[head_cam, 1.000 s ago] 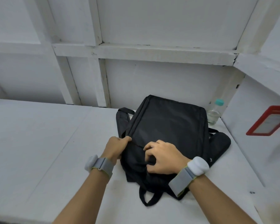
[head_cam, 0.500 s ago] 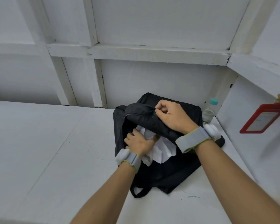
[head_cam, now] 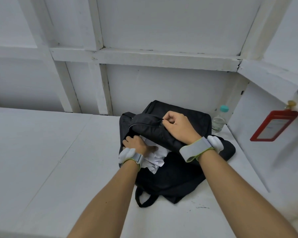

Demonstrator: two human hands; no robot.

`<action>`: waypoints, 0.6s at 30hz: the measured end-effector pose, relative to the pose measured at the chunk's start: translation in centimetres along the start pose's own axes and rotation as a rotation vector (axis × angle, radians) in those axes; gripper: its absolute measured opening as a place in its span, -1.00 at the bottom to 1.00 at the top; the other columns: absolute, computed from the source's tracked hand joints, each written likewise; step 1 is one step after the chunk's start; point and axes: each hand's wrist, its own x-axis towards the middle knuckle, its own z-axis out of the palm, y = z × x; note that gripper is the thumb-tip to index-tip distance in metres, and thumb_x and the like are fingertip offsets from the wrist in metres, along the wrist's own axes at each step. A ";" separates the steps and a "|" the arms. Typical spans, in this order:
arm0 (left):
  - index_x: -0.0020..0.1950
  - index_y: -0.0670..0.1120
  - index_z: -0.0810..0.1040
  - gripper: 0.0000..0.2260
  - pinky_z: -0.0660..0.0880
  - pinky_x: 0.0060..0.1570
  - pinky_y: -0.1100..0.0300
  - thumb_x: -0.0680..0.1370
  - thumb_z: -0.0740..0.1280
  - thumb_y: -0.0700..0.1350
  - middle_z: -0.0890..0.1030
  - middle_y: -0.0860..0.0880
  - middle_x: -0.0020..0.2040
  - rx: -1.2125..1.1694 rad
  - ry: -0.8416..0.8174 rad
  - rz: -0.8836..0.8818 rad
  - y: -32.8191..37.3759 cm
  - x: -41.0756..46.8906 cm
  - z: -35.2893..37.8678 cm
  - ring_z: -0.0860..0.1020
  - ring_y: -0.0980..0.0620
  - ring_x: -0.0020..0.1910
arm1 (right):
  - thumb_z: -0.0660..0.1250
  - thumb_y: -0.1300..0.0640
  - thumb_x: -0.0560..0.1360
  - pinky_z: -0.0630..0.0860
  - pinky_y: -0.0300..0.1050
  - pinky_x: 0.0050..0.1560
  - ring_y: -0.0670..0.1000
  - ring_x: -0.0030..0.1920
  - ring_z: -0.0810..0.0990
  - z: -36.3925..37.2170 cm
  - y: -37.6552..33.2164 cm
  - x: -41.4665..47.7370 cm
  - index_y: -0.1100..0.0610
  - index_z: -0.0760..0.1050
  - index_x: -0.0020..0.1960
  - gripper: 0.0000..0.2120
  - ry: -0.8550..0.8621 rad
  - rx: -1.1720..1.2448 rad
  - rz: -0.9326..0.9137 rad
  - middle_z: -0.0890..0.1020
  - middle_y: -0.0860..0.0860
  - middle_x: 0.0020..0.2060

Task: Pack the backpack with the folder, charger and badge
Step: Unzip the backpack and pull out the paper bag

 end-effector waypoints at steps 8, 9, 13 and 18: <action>0.24 -0.21 0.34 -0.54 0.43 -0.10 0.11 0.47 0.44 -0.07 0.49 -0.14 0.12 -0.443 -0.170 0.072 -0.9 -1.3 -2.4 0.52 -0.14 0.08 | 0.33 0.11 0.48 0.52 -0.11 -0.06 -0.05 -0.27 0.57 0.2 -0.2 -0.1 -0.05 0.47 -0.28 -0.83 0.039 -0.008 0.015 0.66 -0.09 -0.29; 0.20 -0.18 0.35 -0.59 0.43 -0.14 0.14 0.47 0.43 -0.07 0.47 -0.12 0.08 -0.465 -0.182 0.109 -1.5 -1.5 -2.9 0.51 -0.10 0.02 | 0.33 0.09 0.48 0.55 -0.07 -0.03 -0.04 -0.25 0.59 0.1 -0.1 -0.1 -0.06 0.48 -0.26 -0.85 0.025 -0.021 0.014 0.67 -0.07 -0.26; 0.05 -0.18 0.53 -0.68 0.48 -0.25 0.17 0.38 0.42 -0.04 0.59 -0.11 -0.04 -0.527 -0.139 0.221 -4.3 -1.7 -5.4 0.55 -0.08 -0.09 | 0.27 0.12 0.48 0.53 -0.04 0.21 -0.08 0.03 0.65 -0.3 -0.6 -0.2 -0.08 0.63 0.02 -0.78 -0.139 -0.060 -0.015 0.72 -0.13 -0.04; -0.06 -0.01 0.62 -0.79 0.58 -0.05 0.00 0.32 0.40 -0.15 0.64 -0.06 -0.12 -0.645 -0.160 0.243 -9.8 -2.2 -9.0 0.59 -0.06 -0.15 | 0.23 0.20 0.48 0.49 -0.16 0.27 -0.13 0.09 0.64 -0.8 -2.1 0.1 -0.14 0.63 0.18 -0.61 -0.232 -0.147 -0.055 0.72 -0.13 0.01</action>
